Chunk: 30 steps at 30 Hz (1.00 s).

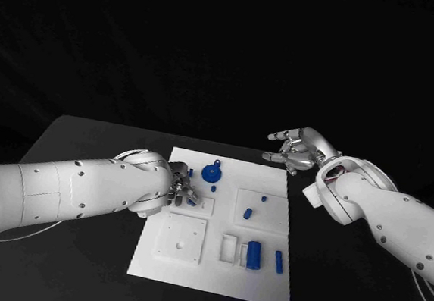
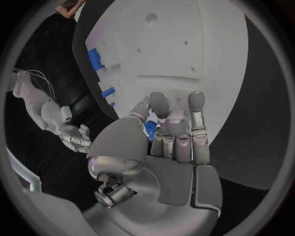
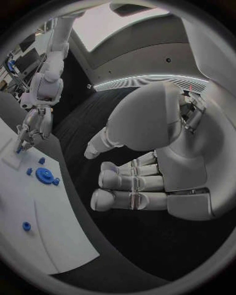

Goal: Assemble the parts on the task board

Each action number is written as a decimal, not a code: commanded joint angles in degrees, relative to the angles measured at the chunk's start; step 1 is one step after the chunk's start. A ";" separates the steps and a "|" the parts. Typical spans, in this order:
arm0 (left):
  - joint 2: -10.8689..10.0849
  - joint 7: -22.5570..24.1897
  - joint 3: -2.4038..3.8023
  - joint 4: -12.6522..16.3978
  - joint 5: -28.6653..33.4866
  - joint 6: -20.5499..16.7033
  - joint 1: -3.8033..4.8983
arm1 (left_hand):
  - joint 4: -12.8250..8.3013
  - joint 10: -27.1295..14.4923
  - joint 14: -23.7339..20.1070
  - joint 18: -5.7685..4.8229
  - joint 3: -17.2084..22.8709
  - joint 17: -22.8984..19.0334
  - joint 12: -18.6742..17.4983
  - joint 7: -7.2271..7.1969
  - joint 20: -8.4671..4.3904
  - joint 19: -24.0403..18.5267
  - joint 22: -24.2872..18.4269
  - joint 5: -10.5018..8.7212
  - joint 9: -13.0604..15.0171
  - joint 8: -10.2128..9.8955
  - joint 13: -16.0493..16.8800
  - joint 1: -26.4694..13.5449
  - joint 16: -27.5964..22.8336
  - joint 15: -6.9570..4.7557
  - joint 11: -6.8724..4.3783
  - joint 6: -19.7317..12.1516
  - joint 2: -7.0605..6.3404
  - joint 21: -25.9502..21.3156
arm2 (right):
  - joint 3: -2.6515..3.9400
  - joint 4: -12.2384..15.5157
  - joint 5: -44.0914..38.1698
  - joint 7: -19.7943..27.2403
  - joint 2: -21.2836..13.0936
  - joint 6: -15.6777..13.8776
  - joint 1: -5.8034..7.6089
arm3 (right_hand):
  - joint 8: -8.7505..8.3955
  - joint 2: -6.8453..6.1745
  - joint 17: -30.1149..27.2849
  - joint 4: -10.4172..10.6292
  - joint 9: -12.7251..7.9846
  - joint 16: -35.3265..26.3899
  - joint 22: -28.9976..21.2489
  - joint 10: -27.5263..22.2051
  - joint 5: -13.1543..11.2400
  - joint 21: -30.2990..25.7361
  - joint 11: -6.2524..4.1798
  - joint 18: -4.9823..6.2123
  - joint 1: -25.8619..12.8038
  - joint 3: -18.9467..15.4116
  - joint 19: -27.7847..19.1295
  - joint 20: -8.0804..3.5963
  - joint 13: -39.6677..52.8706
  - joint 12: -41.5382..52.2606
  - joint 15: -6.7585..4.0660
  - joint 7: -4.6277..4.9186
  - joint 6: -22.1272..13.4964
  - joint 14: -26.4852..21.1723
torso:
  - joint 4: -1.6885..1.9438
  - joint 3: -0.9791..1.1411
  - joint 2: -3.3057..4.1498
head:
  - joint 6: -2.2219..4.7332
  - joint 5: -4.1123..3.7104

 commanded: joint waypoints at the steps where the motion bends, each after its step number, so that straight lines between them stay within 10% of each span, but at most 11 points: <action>1: 0.16 -0.34 -0.09 0.02 -0.56 1.55 -0.21 | 0.06 2.60 0.27 0.24 0.27 -0.06 0.12 -6.40 0.07 -0.24 1.08 0.12 25.91 0.14 -0.08 0.84 -0.06 0.03 -0.65 11.78 1.34 0.20 | 0.04 -0.01 0.17 0.45 0.04 0.66 -0.05 | -0.10 0.14 -0.04 -0.37 -0.05 -0.21 3.43 -0.41 0.17 -0.29 -0.01 0.98 -0.58 -0.03 1.62 0.07 -0.08 -0.10 -0.21 -0.01 0.32 -0.33 | -0.01 -0.01 0.00 | -0.08 0.01; 30: -0.22 -0.93 -0.10 -0.03 -2.26 2.53 -0.23 | 0.05 2.59 0.30 0.23 0.26 0.02 0.16 -6.39 0.05 -0.23 1.09 0.07 25.92 0.15 -0.12 0.98 0.00 0.03 -0.65 11.79 1.30 0.22 | 0.04 -0.25 0.18 0.51 0.07 0.80 -0.21 | -0.11 0.23 -0.05 -0.52 -0.05 -0.25 3.42 -0.42 0.18 -0.42 -0.01 0.97 -0.77 -0.06 1.66 0.05 -0.07 -0.08 -0.22 -0.02 0.33 -0.31 | -0.02 -0.02 -0.01 | -0.08 -0.05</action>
